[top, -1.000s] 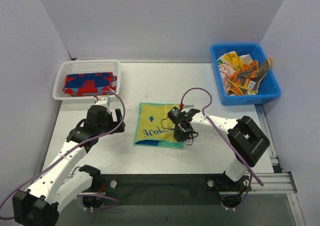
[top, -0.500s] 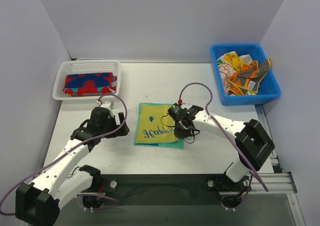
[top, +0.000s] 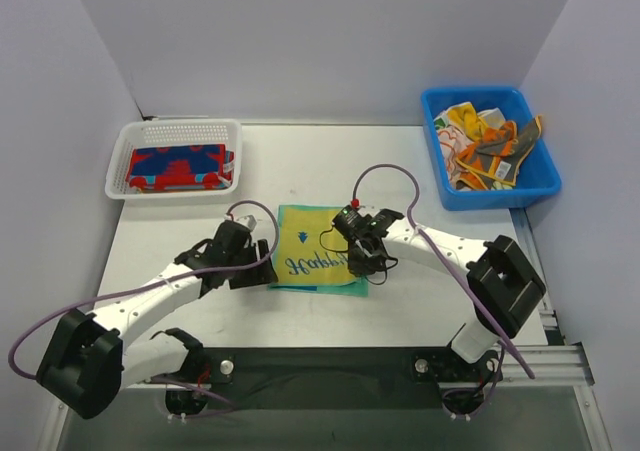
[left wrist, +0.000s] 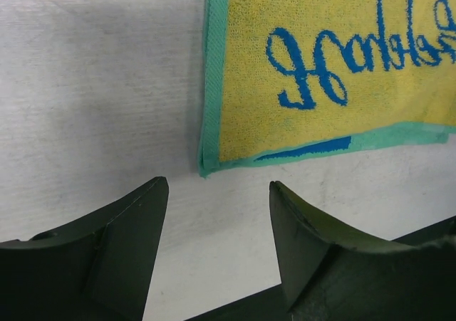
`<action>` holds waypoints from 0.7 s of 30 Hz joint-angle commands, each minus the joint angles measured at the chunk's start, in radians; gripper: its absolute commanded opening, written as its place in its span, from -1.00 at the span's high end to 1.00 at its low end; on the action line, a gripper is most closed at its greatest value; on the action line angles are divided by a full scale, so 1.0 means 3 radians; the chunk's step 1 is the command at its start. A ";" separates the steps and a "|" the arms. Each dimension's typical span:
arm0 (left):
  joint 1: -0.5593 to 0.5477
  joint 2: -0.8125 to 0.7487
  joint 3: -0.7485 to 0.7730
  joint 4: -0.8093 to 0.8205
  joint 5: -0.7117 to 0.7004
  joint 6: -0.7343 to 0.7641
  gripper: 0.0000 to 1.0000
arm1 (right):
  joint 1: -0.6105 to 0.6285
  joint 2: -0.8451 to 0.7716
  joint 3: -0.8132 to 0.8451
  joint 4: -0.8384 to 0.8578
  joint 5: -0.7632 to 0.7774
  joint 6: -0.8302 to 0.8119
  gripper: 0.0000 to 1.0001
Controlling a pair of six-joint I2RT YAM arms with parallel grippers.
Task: Fold and stack the towels
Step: Fold the towel
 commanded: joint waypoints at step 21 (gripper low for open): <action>-0.0216 0.0772 0.0261 0.0379 -0.0326 -0.0214 0.17 | 0.0019 -0.0289 -0.0067 -0.0157 -0.0117 -0.0130 1.00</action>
